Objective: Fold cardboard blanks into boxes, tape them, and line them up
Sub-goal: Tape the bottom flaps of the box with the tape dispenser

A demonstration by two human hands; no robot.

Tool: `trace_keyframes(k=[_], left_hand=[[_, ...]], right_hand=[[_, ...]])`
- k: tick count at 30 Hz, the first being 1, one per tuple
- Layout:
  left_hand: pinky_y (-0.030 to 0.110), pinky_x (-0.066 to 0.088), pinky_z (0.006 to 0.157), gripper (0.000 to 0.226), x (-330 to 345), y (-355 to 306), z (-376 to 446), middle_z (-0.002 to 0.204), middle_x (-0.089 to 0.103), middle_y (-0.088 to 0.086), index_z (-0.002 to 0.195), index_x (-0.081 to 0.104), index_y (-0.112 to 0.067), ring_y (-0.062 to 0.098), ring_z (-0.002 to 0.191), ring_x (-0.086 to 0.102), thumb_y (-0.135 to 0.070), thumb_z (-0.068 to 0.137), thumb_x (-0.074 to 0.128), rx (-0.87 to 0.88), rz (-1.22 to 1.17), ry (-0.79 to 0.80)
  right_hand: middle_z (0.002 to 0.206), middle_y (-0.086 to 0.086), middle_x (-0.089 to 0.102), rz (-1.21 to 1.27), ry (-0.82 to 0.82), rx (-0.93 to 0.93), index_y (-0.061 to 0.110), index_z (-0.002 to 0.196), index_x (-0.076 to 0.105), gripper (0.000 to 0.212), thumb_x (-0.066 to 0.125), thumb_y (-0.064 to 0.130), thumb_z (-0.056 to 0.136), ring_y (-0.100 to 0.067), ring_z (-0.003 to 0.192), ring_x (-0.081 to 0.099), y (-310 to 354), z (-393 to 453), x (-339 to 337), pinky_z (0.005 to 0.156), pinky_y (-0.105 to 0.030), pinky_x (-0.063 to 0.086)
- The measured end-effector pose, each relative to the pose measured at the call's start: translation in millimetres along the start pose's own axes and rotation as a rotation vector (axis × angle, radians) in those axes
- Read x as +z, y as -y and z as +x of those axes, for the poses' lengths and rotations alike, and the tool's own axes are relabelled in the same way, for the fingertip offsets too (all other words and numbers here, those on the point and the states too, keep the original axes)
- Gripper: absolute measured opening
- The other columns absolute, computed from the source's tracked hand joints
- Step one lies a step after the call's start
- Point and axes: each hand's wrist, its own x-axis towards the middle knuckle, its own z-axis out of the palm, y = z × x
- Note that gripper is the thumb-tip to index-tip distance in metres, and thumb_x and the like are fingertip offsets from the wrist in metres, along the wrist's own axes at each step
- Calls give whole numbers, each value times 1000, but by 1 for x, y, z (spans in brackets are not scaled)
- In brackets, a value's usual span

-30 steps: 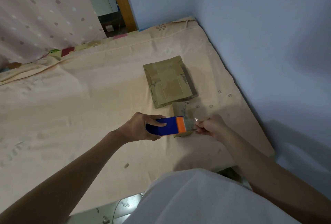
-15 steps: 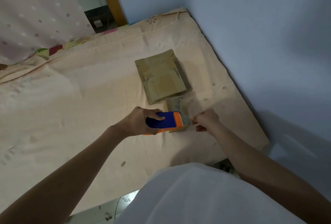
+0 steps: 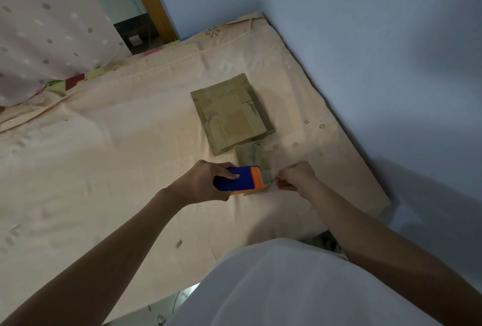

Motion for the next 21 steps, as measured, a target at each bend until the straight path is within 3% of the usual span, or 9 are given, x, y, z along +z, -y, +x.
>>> trace_keyframes(k=[9, 14, 16, 21], left_hand=[[-2, 43, 77, 48, 2, 13, -12, 137, 59, -9, 124, 66, -23, 3, 103, 58, -17, 78, 82, -43, -9, -14], [3, 47, 79, 47, 6, 21, -16, 138, 57, -9, 122, 64, -26, 3, 103, 58, -17, 79, 81, -35, -37, -18], [6, 50, 80, 46, 10, 22, -16, 137, 56, -8, 120, 62, -26, 6, 106, 59, -14, 80, 80, -28, -77, -23], [17, 55, 81, 44, 19, 21, -14, 135, 52, -8, 119, 57, -24, 12, 110, 58, -10, 83, 77, 36, -125, -47]], right_hand=[[90, -28, 72, 40, 46, -16, -10, 98, 68, 14, 73, -4, 86, -36, 86, 74, 0, -1, 10, 70, -41, 63], [92, -27, 72, 4, 54, -22, -8, 95, 68, 10, 71, -4, 86, -37, 80, 74, 0, 2, 14, 69, -46, 63], [95, -27, 71, -5, 59, -12, -7, 96, 67, 8, 68, -4, 88, -38, 76, 74, 0, 4, 15, 69, -49, 63], [102, -27, 69, -44, 116, 8, -7, 110, 58, 16, 53, -1, 96, -37, 77, 73, 2, 0, 17, 62, -42, 61]])
